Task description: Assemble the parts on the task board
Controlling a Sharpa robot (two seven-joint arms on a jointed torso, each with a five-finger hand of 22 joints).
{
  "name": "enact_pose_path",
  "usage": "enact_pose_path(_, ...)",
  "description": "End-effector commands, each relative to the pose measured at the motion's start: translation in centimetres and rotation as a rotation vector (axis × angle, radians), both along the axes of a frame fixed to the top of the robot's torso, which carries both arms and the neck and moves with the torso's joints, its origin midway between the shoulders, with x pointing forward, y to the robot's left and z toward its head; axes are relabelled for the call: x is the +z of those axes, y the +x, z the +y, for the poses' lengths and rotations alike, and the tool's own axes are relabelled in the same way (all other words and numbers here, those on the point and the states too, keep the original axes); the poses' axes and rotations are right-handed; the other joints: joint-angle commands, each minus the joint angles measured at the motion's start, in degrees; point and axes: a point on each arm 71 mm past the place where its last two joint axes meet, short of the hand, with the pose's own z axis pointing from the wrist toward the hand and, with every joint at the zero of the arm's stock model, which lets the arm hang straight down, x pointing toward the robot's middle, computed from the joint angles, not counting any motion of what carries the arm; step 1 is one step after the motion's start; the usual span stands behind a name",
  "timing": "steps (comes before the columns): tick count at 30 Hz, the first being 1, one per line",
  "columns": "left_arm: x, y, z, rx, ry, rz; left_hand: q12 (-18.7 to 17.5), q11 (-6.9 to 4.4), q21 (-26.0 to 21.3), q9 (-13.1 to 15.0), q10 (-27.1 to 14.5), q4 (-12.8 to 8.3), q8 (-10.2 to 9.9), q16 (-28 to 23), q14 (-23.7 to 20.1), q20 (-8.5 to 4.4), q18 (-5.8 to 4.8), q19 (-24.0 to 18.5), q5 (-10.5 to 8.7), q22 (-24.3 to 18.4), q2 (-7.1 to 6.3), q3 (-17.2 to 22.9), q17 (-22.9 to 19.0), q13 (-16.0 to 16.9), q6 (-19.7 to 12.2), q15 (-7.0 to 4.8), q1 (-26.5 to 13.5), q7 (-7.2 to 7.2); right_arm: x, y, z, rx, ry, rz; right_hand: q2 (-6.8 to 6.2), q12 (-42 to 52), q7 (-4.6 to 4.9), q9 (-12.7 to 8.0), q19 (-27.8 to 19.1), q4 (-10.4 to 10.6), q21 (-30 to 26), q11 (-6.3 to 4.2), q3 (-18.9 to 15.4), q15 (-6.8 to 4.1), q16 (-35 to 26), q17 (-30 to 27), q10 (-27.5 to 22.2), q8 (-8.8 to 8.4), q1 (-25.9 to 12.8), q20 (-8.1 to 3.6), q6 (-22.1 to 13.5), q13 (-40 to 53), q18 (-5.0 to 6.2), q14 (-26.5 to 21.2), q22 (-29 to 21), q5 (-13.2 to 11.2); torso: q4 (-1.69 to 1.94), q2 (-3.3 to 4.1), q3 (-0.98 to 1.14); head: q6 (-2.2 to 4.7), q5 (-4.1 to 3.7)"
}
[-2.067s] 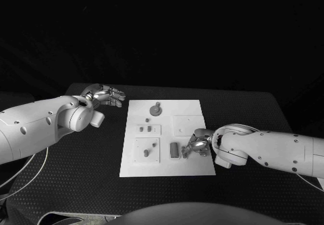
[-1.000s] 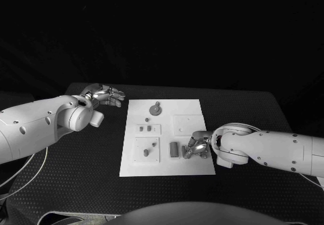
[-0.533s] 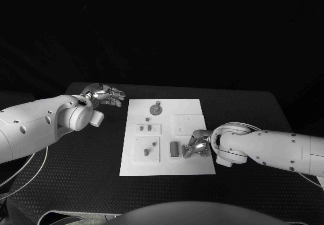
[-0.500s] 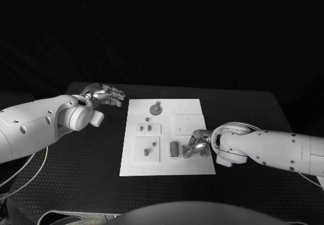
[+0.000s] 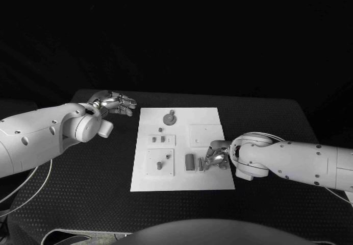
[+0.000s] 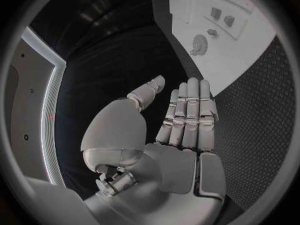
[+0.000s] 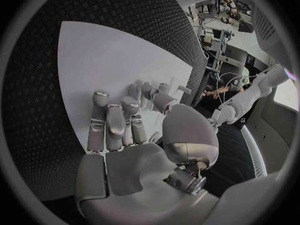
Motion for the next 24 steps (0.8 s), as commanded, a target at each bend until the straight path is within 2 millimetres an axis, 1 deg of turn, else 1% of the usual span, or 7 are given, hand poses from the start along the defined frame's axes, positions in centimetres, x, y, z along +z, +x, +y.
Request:
enact_pose_path(1, 0.1, 0.0, -0.2, -0.014, -0.009, -0.001, 0.2, -0.19, -0.3, -0.1, -0.4, 0.3, 0.3, -0.4, 0.3, 0.17, -0.18, -0.4, -0.09, -0.1, 0.13, 0.0, 0.1, -0.1, -0.3, 0.06, -0.5, -0.1, -0.2, -0.1, -0.1, 0.005, -0.023, -0.005, -0.59, 0.2, -0.05, 0.1, 0.2, 0.0, 0.3, 0.02, -0.2, -0.02, 0.1, 0.0, 0.5, 0.4, -0.3, 0.1, 0.5, -0.1, 0.91, 0.2, 1.0, -0.2, 0.01, 0.0, -0.01, 0.01, -0.04)
enact_pose_path(9, 0.1, 0.0, -0.2, -0.014, -0.009, -0.001, 0.2, -0.19, -0.3, -0.1, -0.4, 0.3, 0.3, -0.4, 0.4, 0.17, -0.18, -0.4, -0.09, -0.1, 0.15, 0.0, 0.1, -0.1, -0.3, 0.06, -0.5, -0.1, -0.2, 0.0, -0.6, -0.006, -0.013, -0.008, -2.15, 0.0, -0.03, 0.0, 0.3, 1.1, 0.1, 0.03, -0.2, -0.01, 0.0, -0.3, 0.6, 0.39, -1.3, 0.14, 0.5, -0.2, 0.91, 0.0, 0.9, -0.1, 0.0, -0.01, 0.0, 0.13, -0.11)
enact_pose_path(15, 0.1, 0.1, -0.2, -0.01, -0.008, -0.006, 0.2, -0.19, -0.3, -0.1, -0.4, 0.3, 0.3, -0.4, 0.4, 0.17, -0.18, -0.4, -0.09, -0.1, 0.13, 0.0, 0.2, -0.1, -0.3, 0.07, -0.5, -0.1, 0.0, 0.1, -1.3, -0.03, 0.021, -0.003, -3.89, -0.1, 0.08, -0.2, 0.3, 1.7, 0.0, 0.14, 0.0, 0.01, -0.2, -0.9, 0.4, 0.21, -1.4, 0.08, 0.2, -0.2, 0.91, -0.4, 0.8, -0.1, -0.05, -0.05, 0.01, 1.0, -0.32)
enact_pose_path(17, 0.1, 0.2, -0.2, -0.01, -0.009, -0.01, 0.2, -0.19, -0.3, -0.1, -0.4, 0.3, 0.3, -0.4, 0.4, 0.17, -0.18, -0.4, -0.09, -0.1, 0.12, -0.1, 0.2, -0.1, -0.3, 0.07, -0.5, -0.1, 0.2, 0.5, -1.6, -0.048, 0.048, -0.01, -4.98, -0.2, 0.24, -0.3, 0.2, 2.3, -0.2, 0.31, 0.2, 0.07, -0.3, -1.3, 0.2, -0.02, -1.4, 0.1, -0.3, -0.2, 0.91, -0.7, 0.8, -0.1, -0.11, -0.1, 0.0, 1.83, -0.57)
enact_pose_path(20, 0.1, 0.3, -0.2, -0.013, -0.015, -0.017, 0.3, -0.25, -0.3, -0.1, -0.2, 0.3, 0.4, -0.5, 0.3, 0.19, -0.19, -0.4, -0.12, -0.1, 0.04, -0.1, 0.2, 0.0, -0.2, 0.08, -0.6, -0.14, 0.8, 1.7, -1.9, -0.083, 0.147, -0.028, -7.09, -0.5, 0.83, -0.6, -0.3, 3.5, -0.6, 0.83, 0.7, 0.39, -0.8, -3.9, -0.5, -0.85, -1.2, 0.28, -1.9, -0.2, 0.91, -2.8, 0.7, -0.1, -0.16, -0.14, 0.01, 3.48, -1.02)
enact_pose_path(21, 0.1, 0.3, -0.3, -0.016, -0.019, -0.019, 0.5, -0.41, -0.3, -0.1, 0.1, 0.3, 0.5, -0.5, 0.4, 0.18, -0.19, -0.4, -0.12, -0.1, 0.03, -0.1, 0.3, 0.0, -0.1, 0.08, -0.6, -0.17, 1.2, 2.2, -2.0, -0.098, 0.173, -0.043, -7.38, -0.9, 1.22, -0.7, -1.1, 3.8, -1.1, 1.21, 0.9, 0.74, -1.5, -6.0, -1.3, -1.29, -1.1, 0.55, -2.9, -0.3, 0.91, -4.7, 0.7, -0.2, -0.24, -0.2, 0.0, 4.0, -1.09)
enact_pose_path(24, -0.2, 0.4, -0.4, -0.022, -0.037, -0.019, 1.6, -1.23, -0.2, -0.1, 1.9, 0.4, 0.6, -0.5, 0.6, 0.12, -0.14, -0.3, -0.12, 0.0, 0.21, -0.2, 0.6, 0.5, 0.0, -0.02, -0.7, -0.23, 2.5, 3.9, -2.6, -0.123, 0.27, -0.114, -7.93, -1.4, 1.92, -0.8, -2.9, 4.0, -2.0, 1.92, 0.9, 1.49, -2.4, -6.6, -2.6, -1.8, -0.3, 1.41, -4.4, -0.4, 0.87, -6.4, 0.7, -0.2, -0.37, -0.33, -0.01, 5.73, -1.36)
